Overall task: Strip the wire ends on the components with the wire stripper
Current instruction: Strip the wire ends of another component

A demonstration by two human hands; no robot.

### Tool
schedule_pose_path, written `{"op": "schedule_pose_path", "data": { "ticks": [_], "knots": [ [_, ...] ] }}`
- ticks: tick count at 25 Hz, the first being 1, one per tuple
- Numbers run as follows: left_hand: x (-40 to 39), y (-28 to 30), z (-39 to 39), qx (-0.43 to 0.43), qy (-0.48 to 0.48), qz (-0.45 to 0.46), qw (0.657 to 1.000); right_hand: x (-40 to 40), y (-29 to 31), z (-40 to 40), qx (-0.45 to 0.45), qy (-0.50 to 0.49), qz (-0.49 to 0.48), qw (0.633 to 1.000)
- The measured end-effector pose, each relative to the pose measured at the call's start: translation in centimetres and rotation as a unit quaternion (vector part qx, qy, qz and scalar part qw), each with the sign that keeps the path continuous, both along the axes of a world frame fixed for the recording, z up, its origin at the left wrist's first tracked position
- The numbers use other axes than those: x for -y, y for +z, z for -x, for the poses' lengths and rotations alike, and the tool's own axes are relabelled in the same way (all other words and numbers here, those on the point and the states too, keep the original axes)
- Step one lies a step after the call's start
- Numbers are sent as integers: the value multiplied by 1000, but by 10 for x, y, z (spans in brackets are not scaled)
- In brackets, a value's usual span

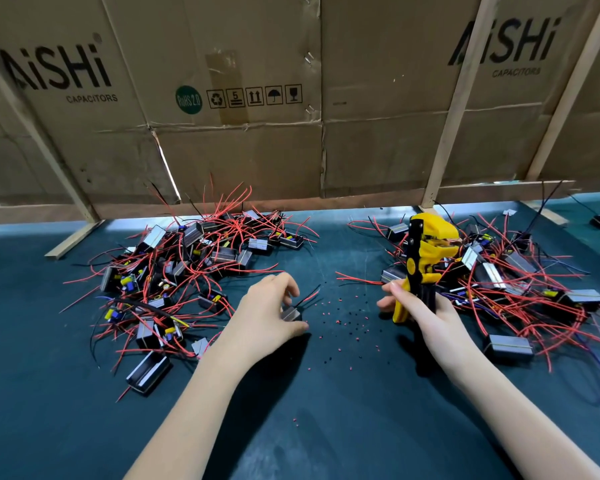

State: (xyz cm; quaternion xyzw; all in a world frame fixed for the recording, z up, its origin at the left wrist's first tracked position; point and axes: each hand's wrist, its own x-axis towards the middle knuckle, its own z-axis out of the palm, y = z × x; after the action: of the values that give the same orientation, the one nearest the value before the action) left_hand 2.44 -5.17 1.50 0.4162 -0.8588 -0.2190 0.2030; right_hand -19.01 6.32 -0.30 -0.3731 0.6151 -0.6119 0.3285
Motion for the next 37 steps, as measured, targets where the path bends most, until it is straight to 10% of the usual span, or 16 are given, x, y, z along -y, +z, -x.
{"op": "schedule_pose_path", "data": {
  "ticks": [12, 18, 24, 30, 37],
  "knots": [
    [-49, 7, 39, -4, -223, 262, 939, 3, -2, 3, 9, -4, 22, 1000],
    [-19, 4, 13, 119, -40, 176, 976, 4, -1, 7, 36, -20, 39, 998],
    [-9, 4, 5, 57, -50, 78, 994, 4, -1, 5, 49, 1, 57, 997],
    [-5, -3, 11, -91, -2, 15, 996, 2, -11, 6, -66, 16, 34, 997],
    [-7, -11, 17, -52, -19, -25, 998, -1, -7, 6, -378, -95, -37, 920]
  ]
}}
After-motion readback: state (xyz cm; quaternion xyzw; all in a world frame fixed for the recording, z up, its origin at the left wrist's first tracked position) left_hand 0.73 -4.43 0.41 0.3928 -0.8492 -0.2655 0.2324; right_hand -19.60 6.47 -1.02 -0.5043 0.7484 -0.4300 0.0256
